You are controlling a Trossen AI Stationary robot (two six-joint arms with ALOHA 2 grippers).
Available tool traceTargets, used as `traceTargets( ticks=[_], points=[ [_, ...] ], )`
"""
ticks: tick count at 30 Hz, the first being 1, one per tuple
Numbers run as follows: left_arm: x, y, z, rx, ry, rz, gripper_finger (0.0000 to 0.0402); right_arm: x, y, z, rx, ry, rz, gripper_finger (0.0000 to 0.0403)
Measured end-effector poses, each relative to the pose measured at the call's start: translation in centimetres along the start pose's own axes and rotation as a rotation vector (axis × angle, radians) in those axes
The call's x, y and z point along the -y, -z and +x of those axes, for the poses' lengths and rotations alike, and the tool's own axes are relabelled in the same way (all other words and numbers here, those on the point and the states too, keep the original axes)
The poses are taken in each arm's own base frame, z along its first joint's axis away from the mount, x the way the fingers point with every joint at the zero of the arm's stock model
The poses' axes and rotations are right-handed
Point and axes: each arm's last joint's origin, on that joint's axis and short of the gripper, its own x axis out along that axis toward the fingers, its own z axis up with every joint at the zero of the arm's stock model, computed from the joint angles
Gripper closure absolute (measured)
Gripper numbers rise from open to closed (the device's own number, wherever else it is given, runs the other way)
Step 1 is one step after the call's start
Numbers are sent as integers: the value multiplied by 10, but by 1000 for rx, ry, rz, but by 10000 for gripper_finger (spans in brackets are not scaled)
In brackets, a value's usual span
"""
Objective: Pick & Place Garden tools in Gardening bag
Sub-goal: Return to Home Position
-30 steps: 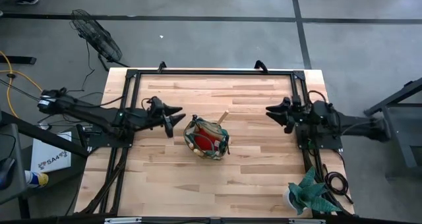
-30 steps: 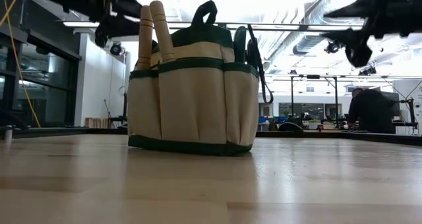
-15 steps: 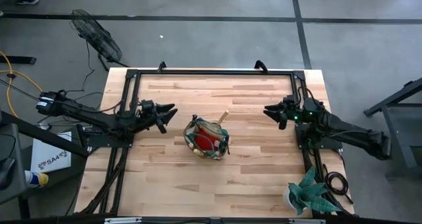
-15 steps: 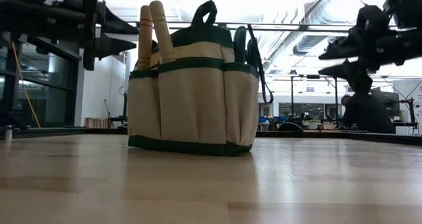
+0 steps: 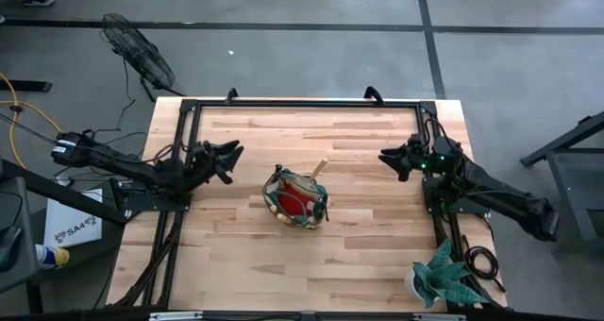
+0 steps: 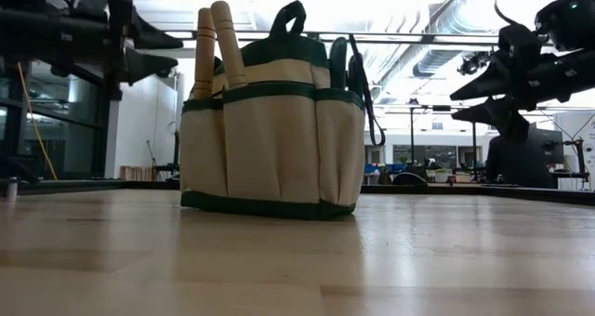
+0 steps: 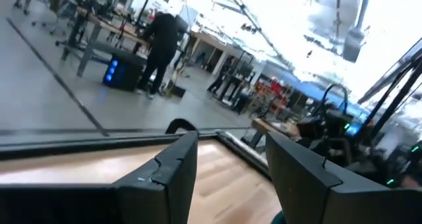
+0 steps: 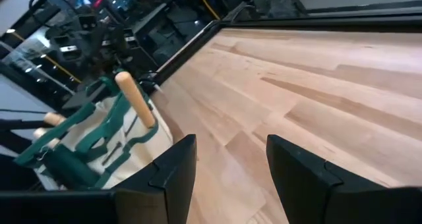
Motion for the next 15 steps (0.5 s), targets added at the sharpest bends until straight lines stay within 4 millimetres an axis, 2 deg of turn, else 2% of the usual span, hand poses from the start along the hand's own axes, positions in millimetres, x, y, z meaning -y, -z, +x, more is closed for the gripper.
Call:
traceTargets(
  ticks=[10,15],
  points=[
    [-1,-19,-8,72,44,87,227,11,-10,-9,25,-46,5,227],
    [-8,-24,-16,43,61,85,227,17,-14,-14,26,-72,6,227]
  ],
)
